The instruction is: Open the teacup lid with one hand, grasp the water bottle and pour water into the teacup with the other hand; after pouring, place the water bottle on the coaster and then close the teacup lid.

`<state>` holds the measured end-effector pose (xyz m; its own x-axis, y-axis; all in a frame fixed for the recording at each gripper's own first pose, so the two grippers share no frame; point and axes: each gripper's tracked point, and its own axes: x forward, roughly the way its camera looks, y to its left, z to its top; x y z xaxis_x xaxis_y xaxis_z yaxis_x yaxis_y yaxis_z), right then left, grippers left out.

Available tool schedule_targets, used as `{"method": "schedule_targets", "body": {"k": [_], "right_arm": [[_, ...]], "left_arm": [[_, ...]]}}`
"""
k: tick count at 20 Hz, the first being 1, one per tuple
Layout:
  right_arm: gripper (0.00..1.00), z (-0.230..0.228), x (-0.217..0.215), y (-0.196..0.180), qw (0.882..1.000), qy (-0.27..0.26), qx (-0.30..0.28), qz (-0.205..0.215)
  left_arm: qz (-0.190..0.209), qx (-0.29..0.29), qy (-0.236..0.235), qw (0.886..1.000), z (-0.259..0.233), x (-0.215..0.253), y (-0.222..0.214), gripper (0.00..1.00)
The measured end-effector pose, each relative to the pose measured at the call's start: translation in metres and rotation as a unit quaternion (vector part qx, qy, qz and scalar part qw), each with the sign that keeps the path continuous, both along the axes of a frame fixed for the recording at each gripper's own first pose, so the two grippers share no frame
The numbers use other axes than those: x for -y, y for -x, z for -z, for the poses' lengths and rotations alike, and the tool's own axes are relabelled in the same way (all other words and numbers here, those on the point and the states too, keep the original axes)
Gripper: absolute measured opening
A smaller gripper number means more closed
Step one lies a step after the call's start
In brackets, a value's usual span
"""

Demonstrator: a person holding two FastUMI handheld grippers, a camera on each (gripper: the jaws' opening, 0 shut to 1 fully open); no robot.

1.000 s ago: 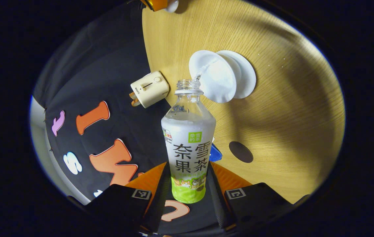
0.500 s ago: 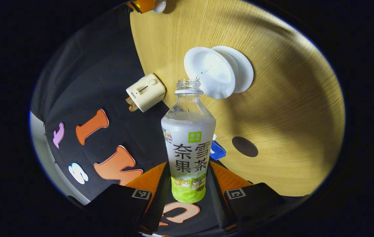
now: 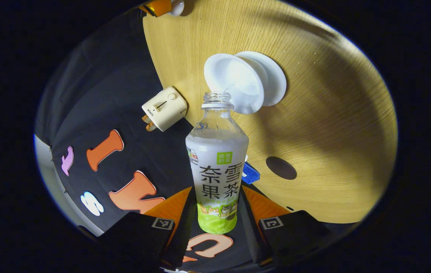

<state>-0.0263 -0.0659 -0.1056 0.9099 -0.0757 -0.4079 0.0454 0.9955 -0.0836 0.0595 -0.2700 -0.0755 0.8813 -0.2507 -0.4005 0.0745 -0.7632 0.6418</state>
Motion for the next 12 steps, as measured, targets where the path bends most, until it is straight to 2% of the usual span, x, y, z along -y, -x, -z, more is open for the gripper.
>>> {"method": "schedule_targets", "body": {"k": [6,9,11,12], "right_arm": [[0.18,0.001,-0.007,0.002,1.000,0.005,-0.004,-0.009],[0.19,0.000,-0.008,0.003,1.000,0.002,-0.006,-0.010],[0.19,-0.001,-0.008,0.004,1.000,0.003,-0.006,-0.009],[0.18,-0.002,-0.009,0.006,1.000,0.002,-0.005,-0.010]], "left_arm": [[-0.050,-0.045,0.082,0.994,0.017,-0.010,0.006,0.64],[-0.077,-0.074,0.147,0.983,0.025,-0.013,0.011,0.68],[-0.095,-0.083,0.194,0.973,0.028,-0.015,0.010,0.68],[-0.107,-0.091,0.220,0.965,0.030,-0.016,0.010,0.64]]}}
